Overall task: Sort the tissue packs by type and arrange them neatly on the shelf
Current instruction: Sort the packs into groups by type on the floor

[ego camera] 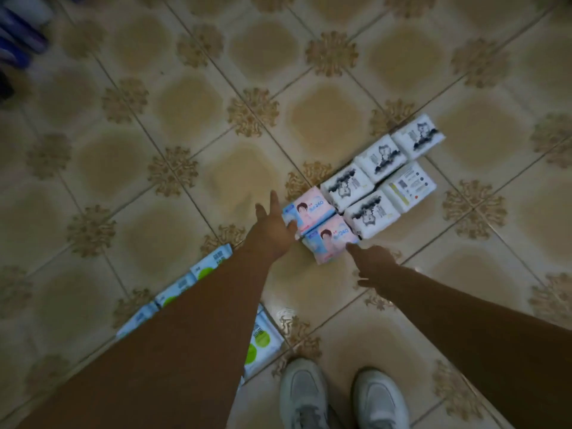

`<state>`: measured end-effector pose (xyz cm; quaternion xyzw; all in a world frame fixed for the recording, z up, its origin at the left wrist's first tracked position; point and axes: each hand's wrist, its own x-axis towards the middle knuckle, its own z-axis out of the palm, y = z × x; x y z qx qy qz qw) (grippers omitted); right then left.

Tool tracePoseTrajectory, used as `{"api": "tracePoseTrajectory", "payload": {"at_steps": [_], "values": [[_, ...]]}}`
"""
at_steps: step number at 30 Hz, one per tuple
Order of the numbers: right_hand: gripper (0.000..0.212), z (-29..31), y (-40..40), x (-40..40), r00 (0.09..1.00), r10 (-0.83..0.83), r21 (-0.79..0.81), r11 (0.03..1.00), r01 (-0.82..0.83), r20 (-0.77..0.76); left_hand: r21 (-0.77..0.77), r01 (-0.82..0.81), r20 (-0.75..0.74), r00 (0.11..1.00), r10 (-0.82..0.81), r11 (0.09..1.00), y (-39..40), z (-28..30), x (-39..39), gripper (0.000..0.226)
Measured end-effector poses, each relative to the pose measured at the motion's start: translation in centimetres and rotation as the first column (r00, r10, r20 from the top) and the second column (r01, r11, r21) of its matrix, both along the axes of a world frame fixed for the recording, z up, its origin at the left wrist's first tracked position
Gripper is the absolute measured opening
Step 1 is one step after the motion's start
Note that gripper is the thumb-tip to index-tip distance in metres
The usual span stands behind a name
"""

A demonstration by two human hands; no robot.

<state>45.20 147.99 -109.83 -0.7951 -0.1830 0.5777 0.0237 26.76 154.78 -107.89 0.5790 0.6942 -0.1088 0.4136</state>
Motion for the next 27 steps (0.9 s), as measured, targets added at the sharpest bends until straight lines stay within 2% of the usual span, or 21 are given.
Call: {"api": "tracePoseTrajectory", "payload": {"at_steps": [2,4,6,7,8,11,13,17,22,24,27], "values": [[0.048,6.5,2.9,0.2,0.942,0.329,0.029,0.943,-0.331,0.072,-0.019,0.024,-0.04,0.999,-0.025,1.0,0.0,5.7,-0.8,0.079],[0.047,15.1,7.8,0.2,0.825,0.538,0.096,0.824,-0.558,0.176,0.017,0.076,-0.072,0.995,-0.075,0.997,1.4,13.1,-1.3,0.077],[0.056,26.1,14.1,-0.5,0.669,0.66,0.178,0.654,-0.736,0.341,0.084,0.129,-0.104,0.987,-0.12,0.988,3.9,22.7,-2.1,0.075],[0.061,32.1,17.1,-1.2,0.593,0.683,0.209,0.563,-0.8,0.427,0.126,0.133,-0.12,0.986,-0.118,0.983,5.2,28.2,-2.7,0.073],[0.063,38.8,19.7,-2.1,0.554,0.674,0.257,0.496,-0.83,0.489,0.168,0.121,-0.132,0.986,-0.099,0.978,6.3,34.1,-3.4,0.07],[0.066,59.9,25.3,-6.1,0.563,0.611,0.415,0.382,-0.826,0.557,0.309,0.043,-0.143,0.99,0.002,0.95,7.9,52.3,-5.7,0.062],[0.068,72.2,26.2,-9.1,0.549,0.567,0.486,0.277,-0.829,0.614,0.375,-0.026,-0.131,0.988,0.081,0.927,6.9,63.0,-7.0,0.06],[0.069,91.0,22.7,-15.3,0.51,0.544,0.59,0.033,-0.807,0.666,0.516,-0.092,-0.158,0.967,0.2,0.851,1.7,79.4,-9.7,0.06],[0.065,105.5,13.4,-23.6,0.435,0.508,0.64,-0.354,-0.682,0.744,0.702,-0.126,-0.23,0.891,0.391,0.701,-8.1,93.3,-13.7,0.051],[0.061,109.8,8.8,-26.8,0.429,0.507,0.653,-0.443,-0.614,0.748,0.743,-0.145,-0.253,0.843,0.475,0.653,-13.2,97.1,-15.5,0.052],[0.058,115.1,1.2,-31.1,0.436,0.552,0.701,-0.513,-0.494,0.711,0.802,-0.181,-0.253,0.759,0.599,0.569,-21.9,101.8,-17.7,0.055]]}}
